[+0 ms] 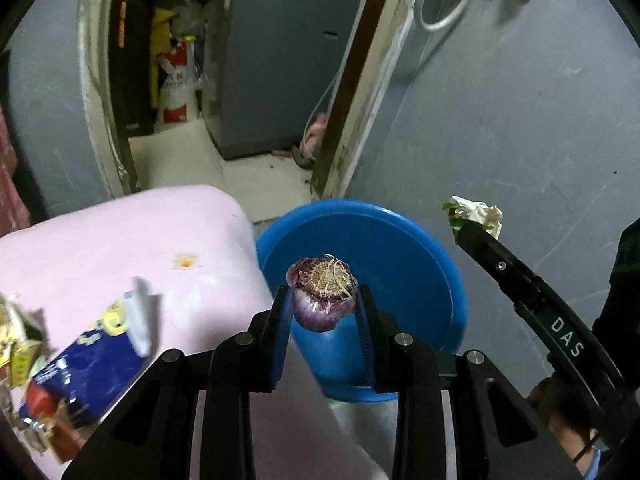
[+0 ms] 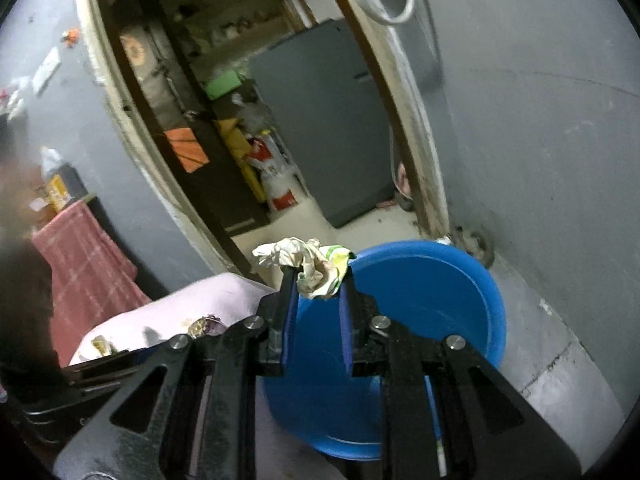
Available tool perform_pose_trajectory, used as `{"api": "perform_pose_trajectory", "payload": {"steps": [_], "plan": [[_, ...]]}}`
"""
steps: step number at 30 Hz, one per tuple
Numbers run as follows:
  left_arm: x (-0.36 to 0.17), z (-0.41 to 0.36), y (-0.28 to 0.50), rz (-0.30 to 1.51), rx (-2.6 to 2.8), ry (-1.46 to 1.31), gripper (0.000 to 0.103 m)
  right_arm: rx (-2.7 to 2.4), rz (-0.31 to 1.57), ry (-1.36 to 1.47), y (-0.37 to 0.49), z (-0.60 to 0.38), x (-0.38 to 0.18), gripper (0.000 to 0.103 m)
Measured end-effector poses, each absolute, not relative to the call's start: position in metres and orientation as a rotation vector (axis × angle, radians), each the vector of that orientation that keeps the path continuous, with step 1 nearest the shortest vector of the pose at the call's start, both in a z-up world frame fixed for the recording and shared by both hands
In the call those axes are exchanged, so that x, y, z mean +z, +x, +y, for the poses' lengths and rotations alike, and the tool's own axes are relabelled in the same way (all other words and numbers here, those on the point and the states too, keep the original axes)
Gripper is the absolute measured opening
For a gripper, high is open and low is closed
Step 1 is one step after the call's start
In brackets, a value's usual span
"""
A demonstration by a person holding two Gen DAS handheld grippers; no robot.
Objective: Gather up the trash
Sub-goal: 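Carry both items over the blue bucket and open both grippers to drop them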
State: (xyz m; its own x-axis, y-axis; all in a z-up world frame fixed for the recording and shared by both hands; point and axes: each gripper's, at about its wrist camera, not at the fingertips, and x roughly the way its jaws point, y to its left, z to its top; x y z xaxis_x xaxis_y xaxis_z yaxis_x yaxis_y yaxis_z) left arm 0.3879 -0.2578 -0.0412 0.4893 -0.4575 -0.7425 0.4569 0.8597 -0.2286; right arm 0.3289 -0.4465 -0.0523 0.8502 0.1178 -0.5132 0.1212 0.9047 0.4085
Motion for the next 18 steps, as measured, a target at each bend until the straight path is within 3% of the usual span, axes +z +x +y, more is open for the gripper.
{"api": "perform_pose_trajectory", "payload": {"steps": [8,13,18], "plan": [[-0.065,-0.264,0.405,0.976,-0.532,0.002,0.029,-0.026,0.626,0.482,0.339,-0.458,-0.07,0.025],[-0.062,-0.261,0.404,0.995,-0.51,-0.025,0.031,-0.035,0.628,0.492,0.338,-0.461,-0.072,0.037],[-0.053,-0.257,0.4,0.983,-0.503,-0.034,0.034,-0.039,0.613,0.489,0.335,-0.462,-0.07,0.043]]}}
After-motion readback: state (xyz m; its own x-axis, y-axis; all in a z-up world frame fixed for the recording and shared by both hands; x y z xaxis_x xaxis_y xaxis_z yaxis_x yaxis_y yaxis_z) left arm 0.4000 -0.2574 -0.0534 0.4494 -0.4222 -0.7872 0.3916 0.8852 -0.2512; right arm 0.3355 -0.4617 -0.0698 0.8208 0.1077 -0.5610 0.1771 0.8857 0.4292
